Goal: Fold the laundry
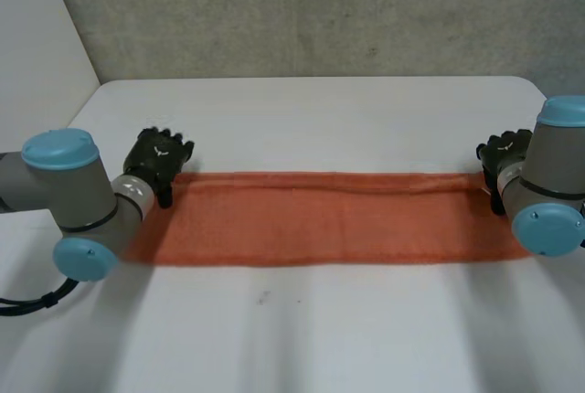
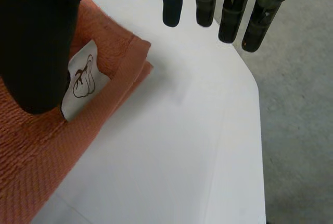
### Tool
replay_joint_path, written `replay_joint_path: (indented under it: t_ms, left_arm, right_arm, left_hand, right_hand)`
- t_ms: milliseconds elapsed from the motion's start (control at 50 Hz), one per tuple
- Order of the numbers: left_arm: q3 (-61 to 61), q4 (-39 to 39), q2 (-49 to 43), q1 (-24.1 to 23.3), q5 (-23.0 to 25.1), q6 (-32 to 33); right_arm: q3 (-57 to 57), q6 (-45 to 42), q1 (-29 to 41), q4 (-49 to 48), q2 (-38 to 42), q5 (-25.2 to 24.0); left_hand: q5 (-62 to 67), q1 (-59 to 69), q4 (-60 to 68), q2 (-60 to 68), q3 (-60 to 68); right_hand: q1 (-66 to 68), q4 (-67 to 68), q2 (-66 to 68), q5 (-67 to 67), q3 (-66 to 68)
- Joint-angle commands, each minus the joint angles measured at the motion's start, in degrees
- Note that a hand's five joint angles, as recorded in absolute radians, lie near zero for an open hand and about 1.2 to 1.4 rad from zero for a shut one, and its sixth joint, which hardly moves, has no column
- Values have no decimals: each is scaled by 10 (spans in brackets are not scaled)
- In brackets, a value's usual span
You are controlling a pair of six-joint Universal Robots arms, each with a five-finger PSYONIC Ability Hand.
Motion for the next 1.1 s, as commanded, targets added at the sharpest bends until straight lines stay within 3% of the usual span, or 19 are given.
replay_joint_path:
  t_ms: [20, 160, 280, 400, 520, 600, 1000, 1060, 1080, 1100]
  left_arm:
    - [-14, 17, 41, -17, -2, -4]
    - [-75, 16, 135, -18, -2, -5]
    - [-151, 18, 214, -13, -1, -10]
    - [-208, 17, 249, -9, -2, -72]
    - [-260, 22, 261, -6, 1, -169]
    - [-276, 37, 261, 0, 0, -194]
    - [-309, 67, 263, -5, 1, -196]
    - [-312, 67, 263, -5, 1, -196]
    - [-313, 67, 263, -5, 2, -196]
    - [-313, 67, 263, -5, 2, -196]
  right_arm:
    - [20, 70, -1, -2, -44, 9]
    - [95, 134, -8, -4, -155, -26]
    - [201, 143, -26, -3, -268, -110]
    - [291, 135, -76, 8, -312, -167]
    - [364, 131, -110, 0, -312, -218]
    - [389, 106, -128, -19, -296, -246]
    - [393, 65, -166, -78, -219, -253]
    - [391, 64, -166, -78, -213, -249]
    - [388, 65, -168, -79, -212, -249]
    - [386, 65, -173, -79, -212, -246]
  left_hand:
    - [-98, -62, -102, -97, -110]
    - [-100, -63, -104, -99, -112]
    - [-98, -62, -102, -97, -110]
    - [-95, -58, -99, -94, -107]
    - [-93, -57, -97, -92, -105]
    - [-90, -53, -94, -89, -102]
    - [-83, -47, -87, -82, -95]
    - [-83, -47, -87, -82, -95]
    - [-83, -47, -87, -82, -95]
    - [-83, -47, -87, -82, -95]
  right_hand:
    - [-20, -35, -29, -40, -25]
    - [-20, -35, -29, -40, -25]
    - [-20, -35, -29, -40, -25]
    - [-14, -29, -23, -35, -19]
    - [103, 89, 95, 83, 98]
    - [199, 185, 191, 179, 194]
    - [359, 345, 351, 339, 354]
    - [503, 489, 495, 483, 498]
    - [675, 661, 667, 655, 671]
    - [680, 665, 671, 660, 675]
